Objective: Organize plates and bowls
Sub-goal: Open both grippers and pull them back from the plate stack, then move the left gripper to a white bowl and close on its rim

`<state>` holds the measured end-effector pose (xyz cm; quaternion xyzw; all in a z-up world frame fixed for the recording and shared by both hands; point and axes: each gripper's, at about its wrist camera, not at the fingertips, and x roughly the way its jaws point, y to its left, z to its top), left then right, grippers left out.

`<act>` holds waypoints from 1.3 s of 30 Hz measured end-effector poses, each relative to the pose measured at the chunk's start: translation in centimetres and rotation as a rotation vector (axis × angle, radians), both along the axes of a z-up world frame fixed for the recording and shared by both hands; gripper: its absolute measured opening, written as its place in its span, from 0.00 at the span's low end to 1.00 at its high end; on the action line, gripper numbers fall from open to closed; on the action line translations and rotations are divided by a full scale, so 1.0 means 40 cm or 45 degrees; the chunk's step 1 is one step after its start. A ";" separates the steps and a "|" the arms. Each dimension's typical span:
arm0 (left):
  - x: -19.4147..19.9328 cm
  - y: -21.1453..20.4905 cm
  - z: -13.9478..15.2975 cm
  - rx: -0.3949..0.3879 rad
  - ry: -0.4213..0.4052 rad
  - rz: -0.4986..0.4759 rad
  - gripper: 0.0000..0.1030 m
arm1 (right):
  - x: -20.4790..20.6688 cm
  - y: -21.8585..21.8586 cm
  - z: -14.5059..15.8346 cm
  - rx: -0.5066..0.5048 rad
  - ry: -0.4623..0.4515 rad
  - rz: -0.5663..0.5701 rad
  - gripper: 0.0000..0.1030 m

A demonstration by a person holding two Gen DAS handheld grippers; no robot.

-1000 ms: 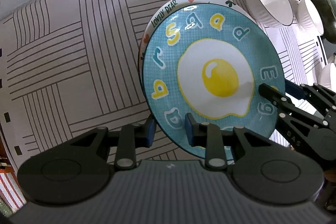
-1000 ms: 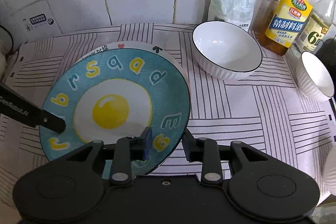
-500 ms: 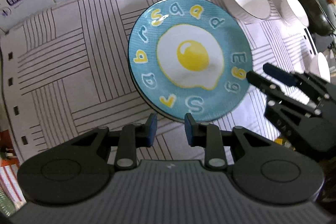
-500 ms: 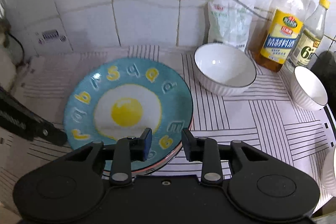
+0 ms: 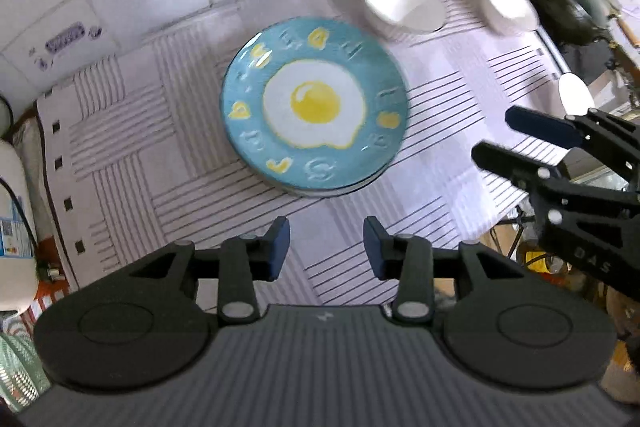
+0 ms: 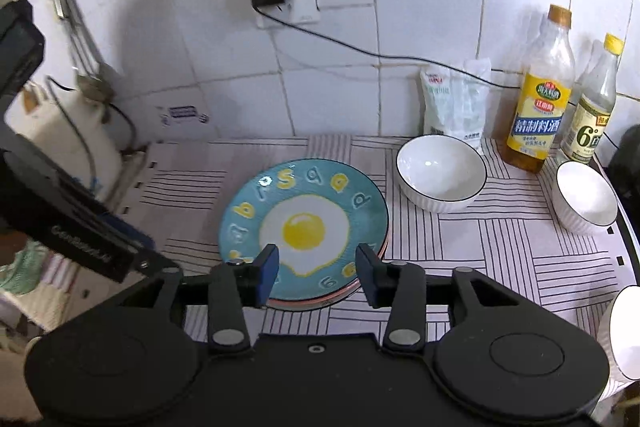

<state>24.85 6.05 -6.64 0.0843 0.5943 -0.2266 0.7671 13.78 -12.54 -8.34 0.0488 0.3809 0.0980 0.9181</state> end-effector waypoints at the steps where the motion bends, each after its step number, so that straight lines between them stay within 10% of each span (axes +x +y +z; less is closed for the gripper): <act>1: -0.013 -0.008 0.007 -0.009 -0.013 0.009 0.40 | -0.012 -0.010 0.007 0.004 -0.005 0.013 0.48; 21: -0.192 -0.270 0.080 0.032 -0.097 0.126 0.69 | -0.210 -0.332 0.085 -0.113 -0.104 0.101 0.72; 34: -0.214 -0.521 0.029 0.017 -0.125 0.075 0.90 | -0.284 -0.579 -0.005 -0.159 -0.061 -0.040 0.75; 39: -0.201 -0.617 -0.025 -0.007 -0.088 0.044 0.91 | -0.309 -0.669 -0.088 -0.189 -0.054 -0.153 0.91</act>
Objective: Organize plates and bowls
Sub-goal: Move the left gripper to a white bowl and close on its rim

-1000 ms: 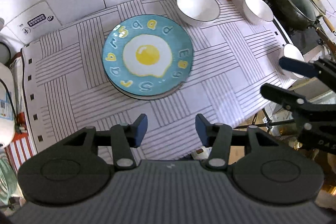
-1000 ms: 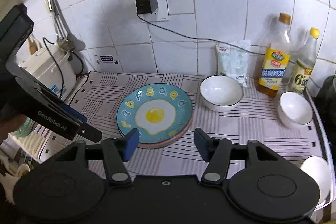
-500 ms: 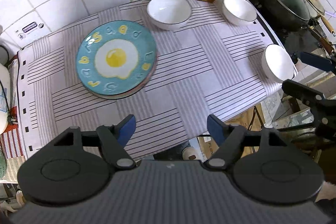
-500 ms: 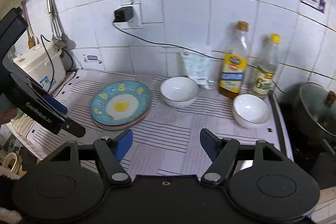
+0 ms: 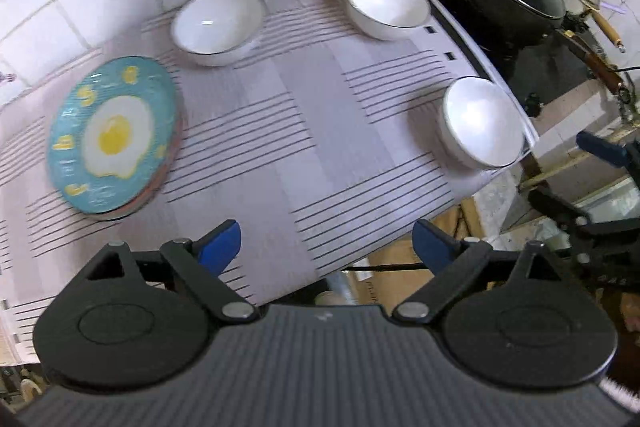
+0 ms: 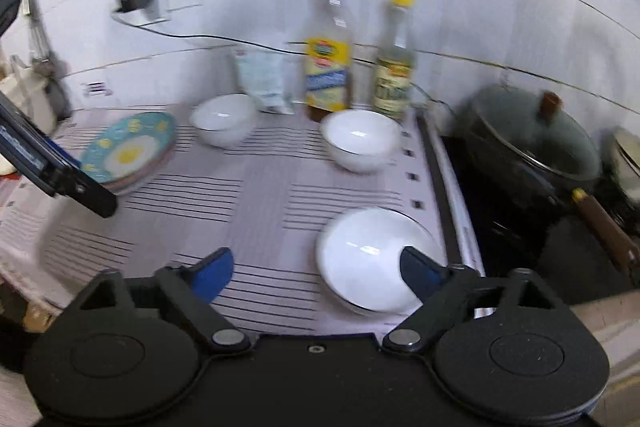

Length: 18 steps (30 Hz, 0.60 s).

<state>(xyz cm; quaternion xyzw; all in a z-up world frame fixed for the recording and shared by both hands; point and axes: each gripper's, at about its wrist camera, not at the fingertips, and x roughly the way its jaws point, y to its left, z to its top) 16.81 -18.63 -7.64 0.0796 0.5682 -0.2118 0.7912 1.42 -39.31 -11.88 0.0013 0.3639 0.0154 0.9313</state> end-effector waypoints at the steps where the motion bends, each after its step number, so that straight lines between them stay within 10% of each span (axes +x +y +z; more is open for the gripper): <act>1: 0.005 -0.020 -0.013 -0.018 0.013 0.002 0.91 | -0.002 -0.020 -0.023 0.009 0.009 -0.017 0.91; 18: 0.114 -0.334 -0.221 -0.124 0.094 -0.045 0.87 | 0.095 -0.108 -0.335 0.062 -0.065 -0.022 0.91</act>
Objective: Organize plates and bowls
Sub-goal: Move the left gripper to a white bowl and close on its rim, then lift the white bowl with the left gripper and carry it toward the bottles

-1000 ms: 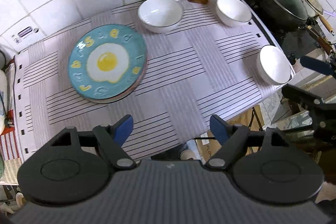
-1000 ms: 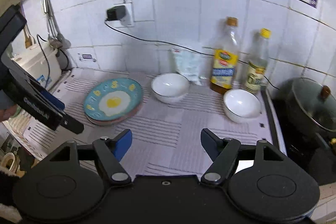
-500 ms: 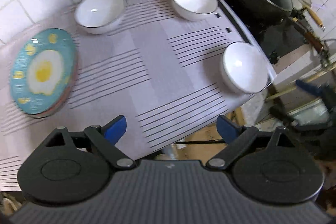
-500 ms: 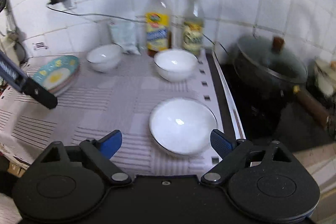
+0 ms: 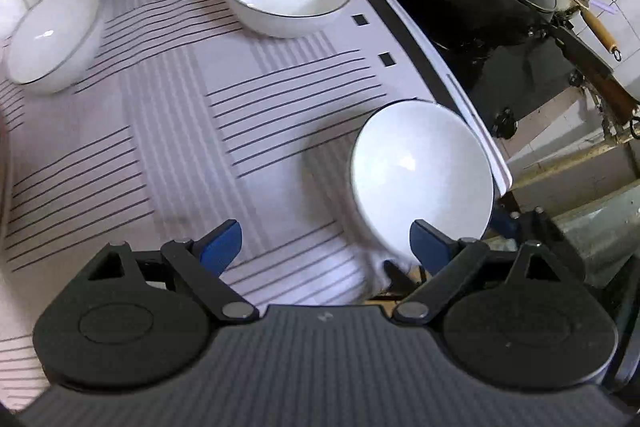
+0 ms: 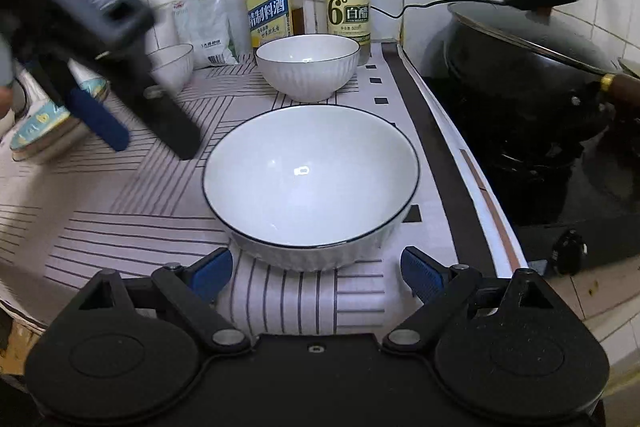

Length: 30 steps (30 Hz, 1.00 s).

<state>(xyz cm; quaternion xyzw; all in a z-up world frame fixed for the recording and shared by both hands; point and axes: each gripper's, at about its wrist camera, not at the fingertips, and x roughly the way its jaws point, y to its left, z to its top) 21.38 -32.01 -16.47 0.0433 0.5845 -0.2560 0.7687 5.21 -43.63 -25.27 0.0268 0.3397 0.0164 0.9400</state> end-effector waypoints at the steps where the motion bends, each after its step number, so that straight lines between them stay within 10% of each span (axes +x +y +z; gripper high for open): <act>1: 0.004 -0.012 -0.010 -0.007 -0.002 0.001 0.87 | 0.004 0.004 -0.004 -0.017 -0.020 0.001 0.91; 12: 0.010 -0.053 -0.070 -0.047 0.021 -0.002 0.17 | 0.010 0.024 -0.040 -0.062 -0.153 -0.007 0.91; 30: -0.052 0.082 0.033 -0.018 -0.024 0.114 0.14 | -0.018 0.128 0.038 -0.062 -0.202 0.192 0.91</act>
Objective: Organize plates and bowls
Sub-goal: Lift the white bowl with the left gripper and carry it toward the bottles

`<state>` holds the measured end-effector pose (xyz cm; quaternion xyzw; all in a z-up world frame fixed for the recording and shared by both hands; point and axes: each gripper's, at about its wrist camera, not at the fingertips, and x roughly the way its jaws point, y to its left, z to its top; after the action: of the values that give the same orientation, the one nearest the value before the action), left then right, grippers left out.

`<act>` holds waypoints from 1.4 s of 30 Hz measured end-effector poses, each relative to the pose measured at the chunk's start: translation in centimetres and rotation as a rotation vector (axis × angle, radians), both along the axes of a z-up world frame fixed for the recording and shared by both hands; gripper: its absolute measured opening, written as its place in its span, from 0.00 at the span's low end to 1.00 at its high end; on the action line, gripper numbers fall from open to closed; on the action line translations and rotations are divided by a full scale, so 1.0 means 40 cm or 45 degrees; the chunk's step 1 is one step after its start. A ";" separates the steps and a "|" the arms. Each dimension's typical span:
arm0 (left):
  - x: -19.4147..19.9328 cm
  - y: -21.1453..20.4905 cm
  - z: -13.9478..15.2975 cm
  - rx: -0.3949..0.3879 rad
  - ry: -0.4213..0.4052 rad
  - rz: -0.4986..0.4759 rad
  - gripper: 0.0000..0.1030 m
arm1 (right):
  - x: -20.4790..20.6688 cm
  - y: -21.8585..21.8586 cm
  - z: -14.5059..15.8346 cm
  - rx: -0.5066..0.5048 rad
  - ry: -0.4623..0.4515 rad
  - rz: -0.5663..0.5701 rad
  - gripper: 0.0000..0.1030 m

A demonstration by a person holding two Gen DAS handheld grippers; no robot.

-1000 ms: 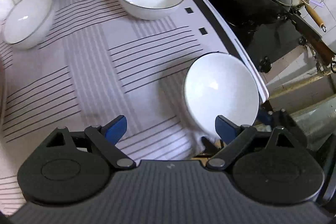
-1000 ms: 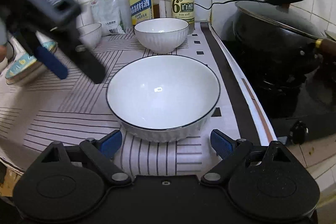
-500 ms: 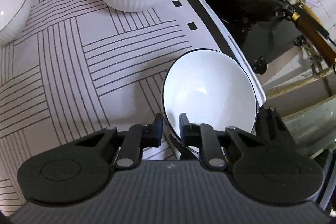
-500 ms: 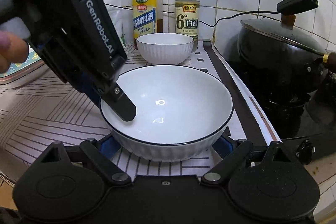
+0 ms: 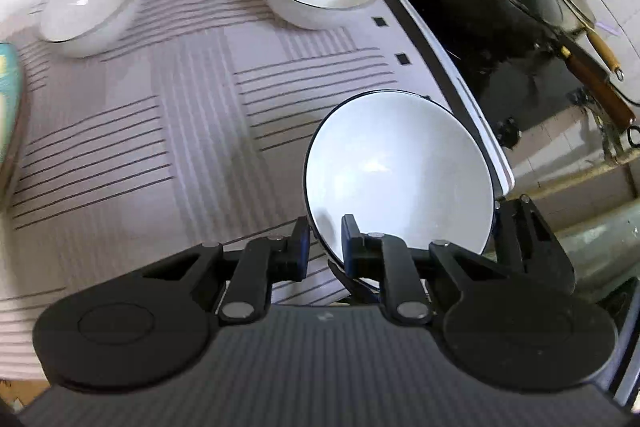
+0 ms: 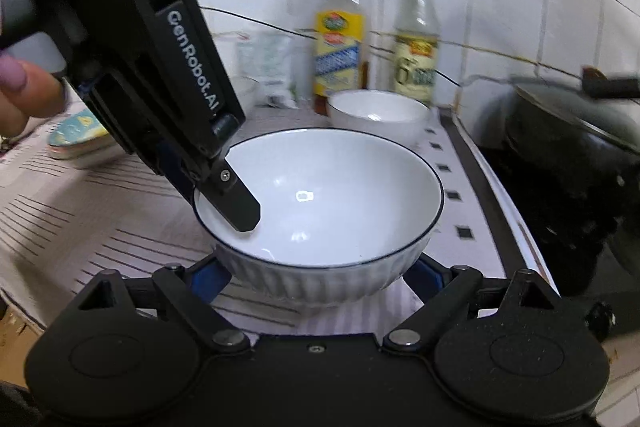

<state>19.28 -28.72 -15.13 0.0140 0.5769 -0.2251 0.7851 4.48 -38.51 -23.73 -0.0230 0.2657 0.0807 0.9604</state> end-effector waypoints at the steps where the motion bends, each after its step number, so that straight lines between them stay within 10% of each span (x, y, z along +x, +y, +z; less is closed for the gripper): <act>1: -0.006 0.012 0.013 0.010 -0.011 0.014 0.14 | 0.000 0.010 0.010 -0.002 -0.011 0.019 0.91; 16: -0.050 0.241 0.099 0.050 -0.025 0.278 0.15 | 0.073 0.180 0.092 -0.055 -0.090 0.365 0.93; 42: 0.103 0.335 -0.090 0.066 0.076 0.368 0.16 | 0.308 0.261 -0.058 -0.008 0.170 0.408 0.94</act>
<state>23.40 -15.33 -18.72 -0.0556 0.6018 -0.0951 0.7910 16.79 -28.08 -26.07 -0.0626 0.3222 0.2333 0.9153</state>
